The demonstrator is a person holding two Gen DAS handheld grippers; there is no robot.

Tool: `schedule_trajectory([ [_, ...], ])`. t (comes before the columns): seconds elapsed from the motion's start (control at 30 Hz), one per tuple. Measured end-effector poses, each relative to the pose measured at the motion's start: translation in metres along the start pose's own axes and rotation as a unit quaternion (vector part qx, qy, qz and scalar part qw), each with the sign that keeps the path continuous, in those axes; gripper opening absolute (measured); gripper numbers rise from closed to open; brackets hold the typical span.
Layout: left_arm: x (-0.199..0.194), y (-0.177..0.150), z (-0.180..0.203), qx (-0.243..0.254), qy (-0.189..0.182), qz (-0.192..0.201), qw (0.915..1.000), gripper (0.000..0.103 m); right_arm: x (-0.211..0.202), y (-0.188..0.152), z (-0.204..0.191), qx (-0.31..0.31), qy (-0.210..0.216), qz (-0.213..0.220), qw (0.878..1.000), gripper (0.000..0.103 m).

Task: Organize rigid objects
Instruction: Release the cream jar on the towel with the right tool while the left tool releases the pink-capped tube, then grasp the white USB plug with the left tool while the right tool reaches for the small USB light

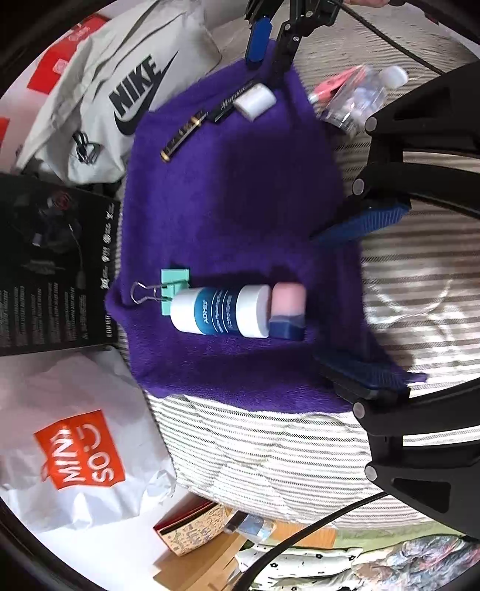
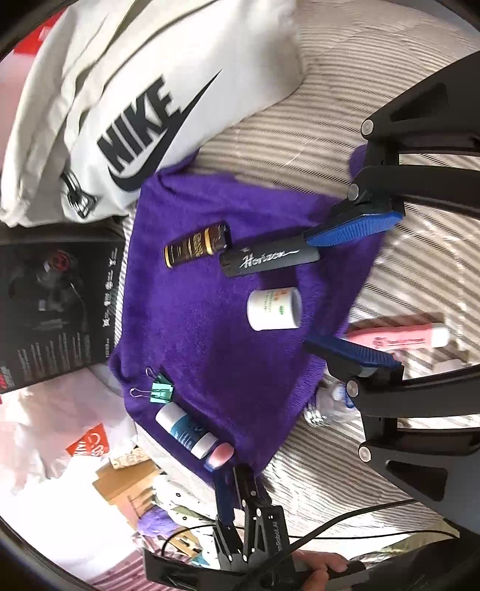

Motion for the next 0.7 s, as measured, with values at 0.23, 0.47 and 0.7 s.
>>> schedule_trajectory([
  [0.23, -0.026, -0.022, 0.031, 0.029, -0.019, 0.011, 0.9993, 0.059, -0.029, -0.029, 0.01, 0.032, -0.007, 0.009, 0.999, 0.051],
  [0.47, -0.036, -0.052, 0.081, 0.065, -0.059, 0.008, 0.9961, 0.059, -0.055, -0.067, 0.021, 0.067, -0.019, 0.014, 0.997, 0.051],
  [0.7, -0.031, -0.079, 0.119, 0.103, -0.083, -0.003, 0.9912, 0.059, -0.071, -0.108, 0.028, 0.087, -0.035, 0.005, 0.996, 0.052],
])
Point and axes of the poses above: each gripper's, at about its wrist camera, not at the fingertips, and x roughly the way its jaws point, z to its right, y to its top, the point moved 10 cm from there along x, roughly the way its jaws point, and after that the axes turned 1 degree about -z, right-handed, at the moved point
